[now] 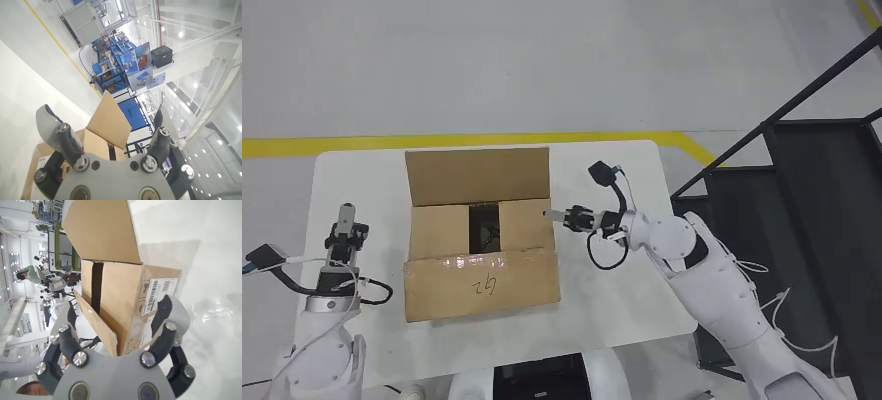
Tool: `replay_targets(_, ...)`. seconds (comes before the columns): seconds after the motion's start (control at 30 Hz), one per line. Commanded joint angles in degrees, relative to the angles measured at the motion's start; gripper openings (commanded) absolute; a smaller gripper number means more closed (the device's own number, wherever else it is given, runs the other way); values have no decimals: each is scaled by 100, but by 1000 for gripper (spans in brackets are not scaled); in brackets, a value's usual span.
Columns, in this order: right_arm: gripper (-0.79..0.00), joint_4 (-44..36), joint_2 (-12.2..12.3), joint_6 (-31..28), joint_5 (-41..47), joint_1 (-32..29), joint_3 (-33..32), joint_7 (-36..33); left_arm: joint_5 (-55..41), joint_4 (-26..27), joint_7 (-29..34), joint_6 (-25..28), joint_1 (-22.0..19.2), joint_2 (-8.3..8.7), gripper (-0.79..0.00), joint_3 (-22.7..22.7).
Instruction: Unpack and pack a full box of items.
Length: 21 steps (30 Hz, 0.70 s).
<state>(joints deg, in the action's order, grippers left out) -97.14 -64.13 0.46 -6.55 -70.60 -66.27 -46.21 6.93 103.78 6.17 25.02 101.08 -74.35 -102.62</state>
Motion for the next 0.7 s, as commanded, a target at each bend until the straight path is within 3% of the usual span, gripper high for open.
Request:
replay_targets(0.0, 0, -84, 26, -130, -13, -51, -25, -248, -18, -12, -5, -4, 2, 3, 0, -31)
replay_targets(0.27, 0, -272, 125, -558, -35, -347, -135, -877, -11, -21, -5, -15, -36, 5, 0, -28)
replay_targets(0.67, 0, -350, 162, -1100, 641, -403, 105, -1721, -51, -10, -60, 41, -1, 2, 0, -45)
